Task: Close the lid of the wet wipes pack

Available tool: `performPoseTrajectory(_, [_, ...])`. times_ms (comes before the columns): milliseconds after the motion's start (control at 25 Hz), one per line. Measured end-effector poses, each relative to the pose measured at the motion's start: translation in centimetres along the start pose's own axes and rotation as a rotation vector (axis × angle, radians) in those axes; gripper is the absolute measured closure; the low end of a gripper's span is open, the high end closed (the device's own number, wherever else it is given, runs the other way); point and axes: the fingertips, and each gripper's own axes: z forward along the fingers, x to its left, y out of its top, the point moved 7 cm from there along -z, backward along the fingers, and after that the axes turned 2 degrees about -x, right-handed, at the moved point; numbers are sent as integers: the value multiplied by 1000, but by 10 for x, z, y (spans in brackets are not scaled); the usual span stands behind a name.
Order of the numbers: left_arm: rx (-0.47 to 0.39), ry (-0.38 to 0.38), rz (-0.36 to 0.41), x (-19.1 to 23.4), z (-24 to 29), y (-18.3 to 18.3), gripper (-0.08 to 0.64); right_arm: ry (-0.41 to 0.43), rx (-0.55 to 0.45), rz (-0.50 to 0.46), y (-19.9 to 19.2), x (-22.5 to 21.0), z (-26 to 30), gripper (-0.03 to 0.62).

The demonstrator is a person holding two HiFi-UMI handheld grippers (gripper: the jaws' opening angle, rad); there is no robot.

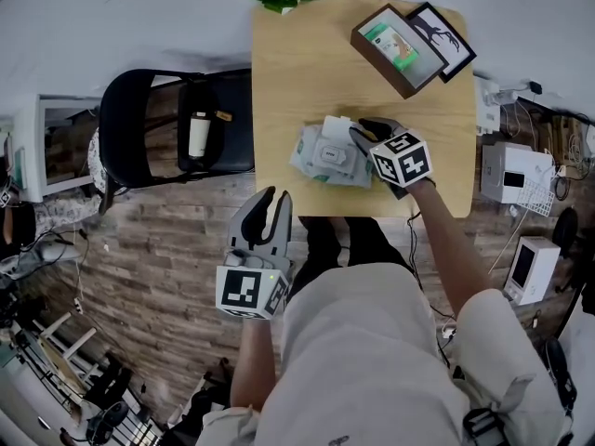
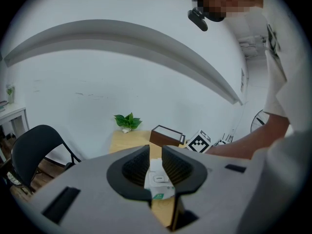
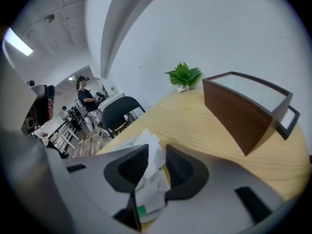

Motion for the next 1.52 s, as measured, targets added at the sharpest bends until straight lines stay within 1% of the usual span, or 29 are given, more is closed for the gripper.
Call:
performPoseTrajectory(120, [-4,-11,7,1,-5,0,486,-6,-5,-6,0,5,-5,494])
performPoseTrajectory(800, [-20,-58,35,5,-28,-2,485,-44,-30,-11,-5,32,-20,495])
performPoseTrajectory(1240, [-23,-88,49,10,-39,-5,486,-46,-31,-16,-12,52,-23,495])
performPoseTrajectory(1520, [-19,-103,59,13,-44,-7,486,-34,-13,-27,-20,62,-24,494])
